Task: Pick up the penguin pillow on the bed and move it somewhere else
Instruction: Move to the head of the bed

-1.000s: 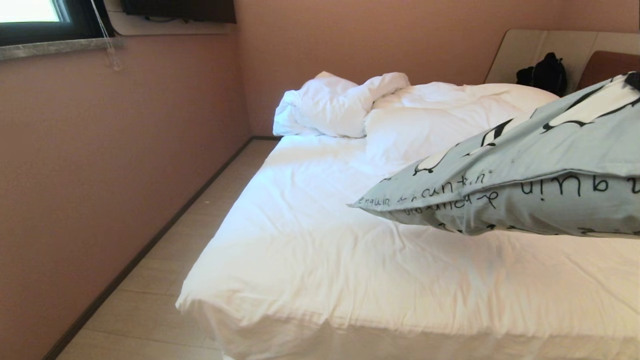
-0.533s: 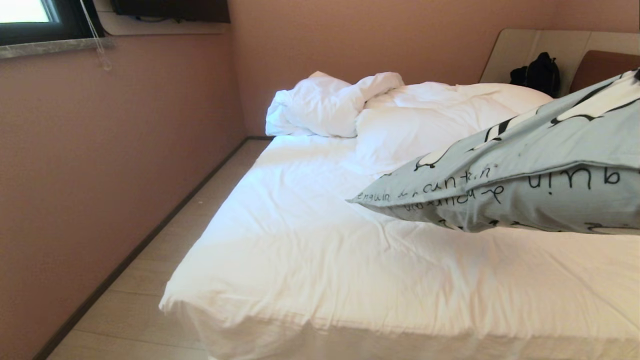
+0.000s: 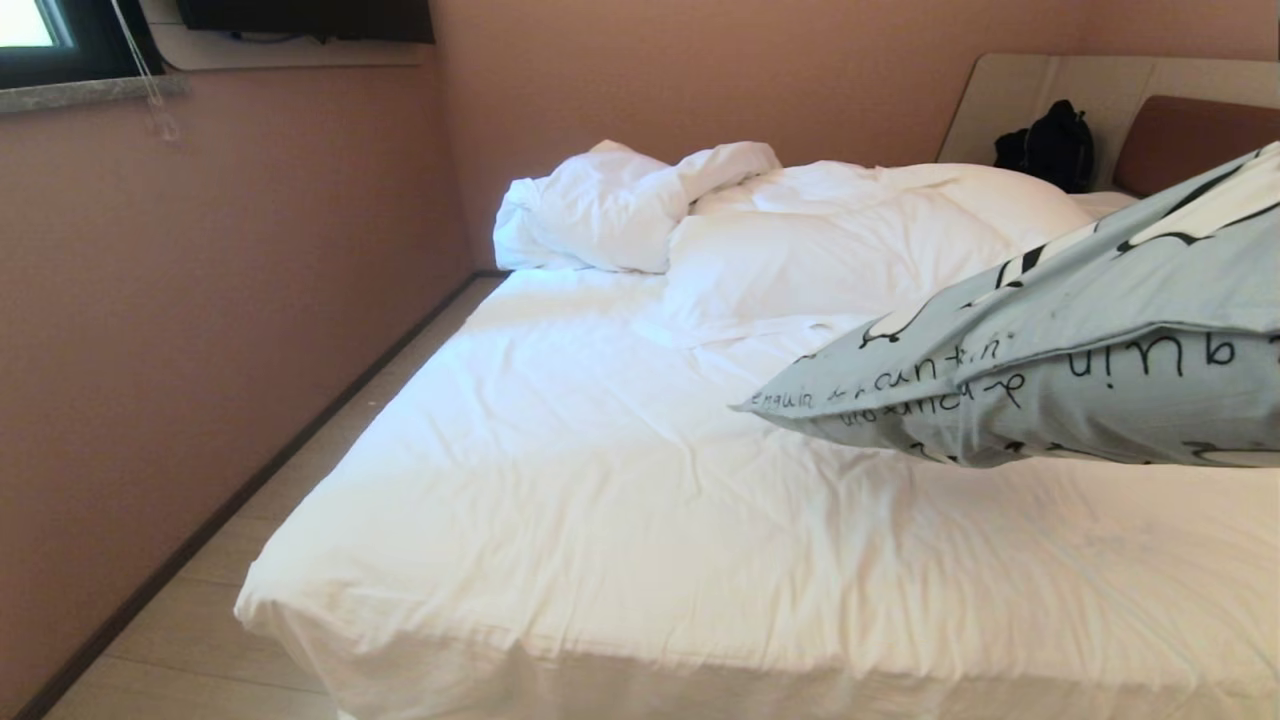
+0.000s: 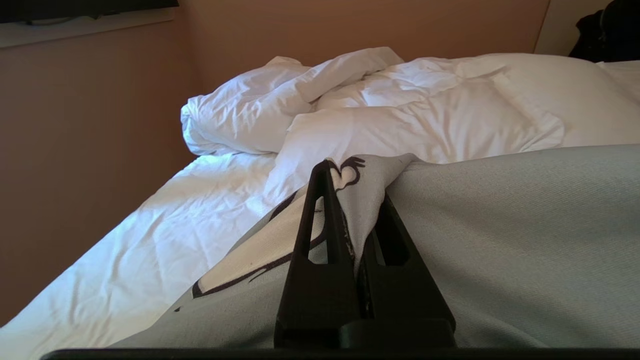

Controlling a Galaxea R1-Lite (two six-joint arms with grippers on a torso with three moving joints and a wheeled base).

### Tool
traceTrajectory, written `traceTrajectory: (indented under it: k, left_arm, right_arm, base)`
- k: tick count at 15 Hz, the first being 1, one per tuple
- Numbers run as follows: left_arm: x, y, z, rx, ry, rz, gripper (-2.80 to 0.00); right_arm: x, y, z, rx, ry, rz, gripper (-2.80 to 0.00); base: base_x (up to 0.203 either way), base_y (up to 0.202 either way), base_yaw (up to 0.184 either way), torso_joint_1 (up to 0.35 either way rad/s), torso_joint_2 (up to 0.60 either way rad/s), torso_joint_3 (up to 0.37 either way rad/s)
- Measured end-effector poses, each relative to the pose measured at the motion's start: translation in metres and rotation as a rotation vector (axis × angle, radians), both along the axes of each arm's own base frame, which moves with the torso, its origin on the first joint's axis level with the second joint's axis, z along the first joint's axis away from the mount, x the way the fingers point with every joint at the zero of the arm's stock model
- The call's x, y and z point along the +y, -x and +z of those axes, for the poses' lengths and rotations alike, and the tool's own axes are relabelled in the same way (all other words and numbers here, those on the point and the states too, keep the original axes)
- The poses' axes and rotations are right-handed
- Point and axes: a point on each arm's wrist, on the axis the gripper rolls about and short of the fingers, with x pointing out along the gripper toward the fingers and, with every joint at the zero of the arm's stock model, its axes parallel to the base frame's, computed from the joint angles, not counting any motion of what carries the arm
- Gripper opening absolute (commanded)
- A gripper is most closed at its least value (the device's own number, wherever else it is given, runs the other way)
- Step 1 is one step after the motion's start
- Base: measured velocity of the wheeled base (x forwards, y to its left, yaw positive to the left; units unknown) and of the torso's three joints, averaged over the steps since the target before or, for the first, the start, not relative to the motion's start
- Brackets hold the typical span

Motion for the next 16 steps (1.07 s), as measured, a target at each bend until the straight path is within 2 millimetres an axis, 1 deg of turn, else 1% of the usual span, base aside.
traceTrajectory:
  k: [16]
  left_arm:
    - [0.0, 0.0, 0.0, 0.0, -0.001, 0.0, -2.8]
  right_arm:
    - [-0.017, -0.008, 0.002, 0.006, -0.003, -0.104, -2.8]
  base:
    - [0.0, -0.195, 0.0, 0.003, 0.0, 0.002]
